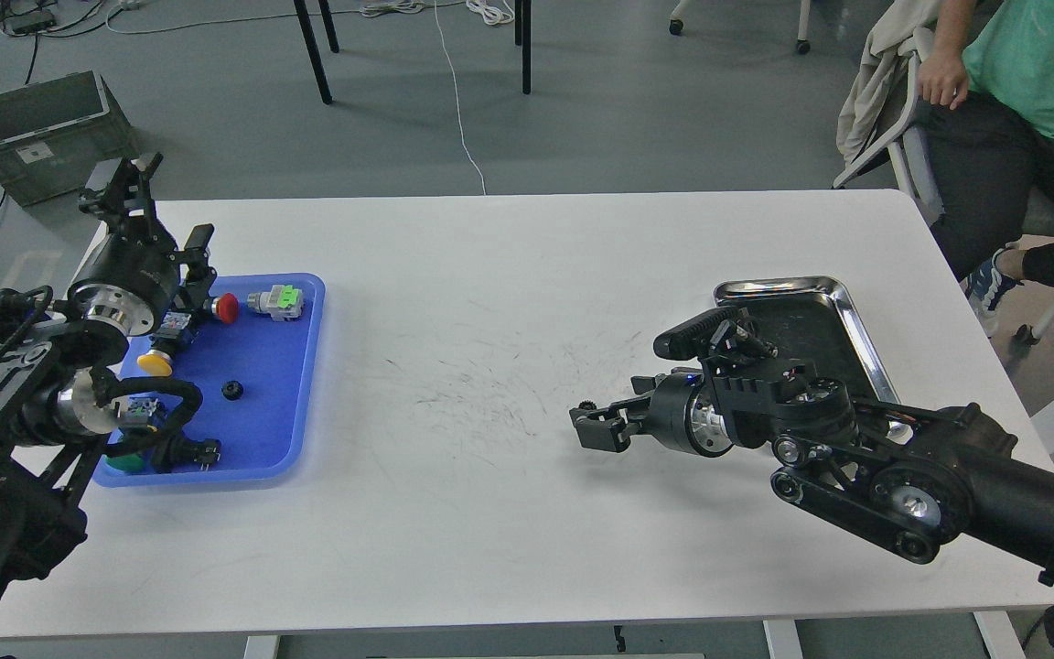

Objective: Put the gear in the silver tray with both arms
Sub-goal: 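Reach the right gripper toward the black gear on the table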

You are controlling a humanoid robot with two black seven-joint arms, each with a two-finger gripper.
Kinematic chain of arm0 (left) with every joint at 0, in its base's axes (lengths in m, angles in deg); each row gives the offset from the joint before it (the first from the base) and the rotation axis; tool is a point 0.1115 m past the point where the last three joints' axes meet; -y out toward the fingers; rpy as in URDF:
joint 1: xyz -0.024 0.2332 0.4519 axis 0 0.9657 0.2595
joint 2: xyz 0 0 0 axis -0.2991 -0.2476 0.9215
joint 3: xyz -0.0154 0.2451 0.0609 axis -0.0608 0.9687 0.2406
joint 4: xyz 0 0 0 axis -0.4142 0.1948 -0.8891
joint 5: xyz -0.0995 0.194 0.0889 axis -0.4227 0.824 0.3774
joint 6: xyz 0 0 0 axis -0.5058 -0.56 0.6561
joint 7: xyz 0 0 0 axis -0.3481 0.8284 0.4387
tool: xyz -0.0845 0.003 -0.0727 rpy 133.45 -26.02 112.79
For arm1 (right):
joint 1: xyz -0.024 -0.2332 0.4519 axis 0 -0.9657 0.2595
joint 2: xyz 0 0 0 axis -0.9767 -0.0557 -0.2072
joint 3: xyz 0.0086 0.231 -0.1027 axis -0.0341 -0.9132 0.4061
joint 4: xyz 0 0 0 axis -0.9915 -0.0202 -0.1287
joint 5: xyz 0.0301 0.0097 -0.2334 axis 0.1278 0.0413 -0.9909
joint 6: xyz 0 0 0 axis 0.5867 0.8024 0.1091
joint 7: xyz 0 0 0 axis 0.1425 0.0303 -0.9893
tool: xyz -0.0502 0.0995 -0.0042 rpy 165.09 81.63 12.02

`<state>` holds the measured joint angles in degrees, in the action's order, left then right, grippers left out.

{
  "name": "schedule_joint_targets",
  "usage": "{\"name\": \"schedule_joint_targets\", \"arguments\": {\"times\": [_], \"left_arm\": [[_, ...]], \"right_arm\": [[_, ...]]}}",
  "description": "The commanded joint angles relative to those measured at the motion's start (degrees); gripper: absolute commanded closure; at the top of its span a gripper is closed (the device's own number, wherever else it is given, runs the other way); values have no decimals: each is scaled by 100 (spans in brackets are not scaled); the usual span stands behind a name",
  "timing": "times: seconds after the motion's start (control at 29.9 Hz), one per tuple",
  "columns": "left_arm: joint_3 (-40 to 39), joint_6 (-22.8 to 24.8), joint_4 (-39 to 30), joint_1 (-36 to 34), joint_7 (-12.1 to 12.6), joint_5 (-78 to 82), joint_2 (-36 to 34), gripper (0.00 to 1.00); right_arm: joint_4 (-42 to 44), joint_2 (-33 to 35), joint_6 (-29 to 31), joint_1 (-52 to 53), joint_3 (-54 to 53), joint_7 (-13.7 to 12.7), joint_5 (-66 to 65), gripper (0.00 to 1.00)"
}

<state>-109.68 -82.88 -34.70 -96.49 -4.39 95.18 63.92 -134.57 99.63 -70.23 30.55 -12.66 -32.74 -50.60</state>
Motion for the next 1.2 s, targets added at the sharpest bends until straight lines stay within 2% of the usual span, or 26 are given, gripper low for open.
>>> {"name": "schedule_joint_targets", "arguments": {"times": [0.0, 0.37, 0.54, 0.94, 0.97, 1.0, 1.04, 1.1, 1.17], "left_arm": [[-4, 0, 0, 17, -7, 5, -8, 2], [-4, 0, 0, 25, -7, -4, 1, 2], [-4, 0, 0, 25, -7, 5, -8, 2], [4, 0, 0, 34, -16, 5, -16, 2], [4, 0, 0, 34, -16, 5, -16, 2], [4, 0, 0, 34, -16, 5, -16, 2], [-4, 0, 0, 43, -16, 5, -16, 2], [-4, 0, 0, 43, -16, 5, -16, 2], [-4, 0, 0, 34, -7, 5, -16, 2]], "right_arm": [[90, -101, -44, -13, 9, 0, -14, 2], [328, -295, -176, -22, 123, 18, -181, 8], [337, -304, -185, -22, 176, 27, -181, 19], [556, -365, -185, -13, 202, 27, -252, 56], [557, -357, -185, -5, 237, 35, -260, 66], [565, -357, -185, -5, 263, 36, -261, 83], [574, -365, -185, -5, 272, 36, -261, 91], [574, -365, -185, -5, 281, 36, -261, 98], [574, -365, -185, 4, 281, 36, -261, 98]]}}
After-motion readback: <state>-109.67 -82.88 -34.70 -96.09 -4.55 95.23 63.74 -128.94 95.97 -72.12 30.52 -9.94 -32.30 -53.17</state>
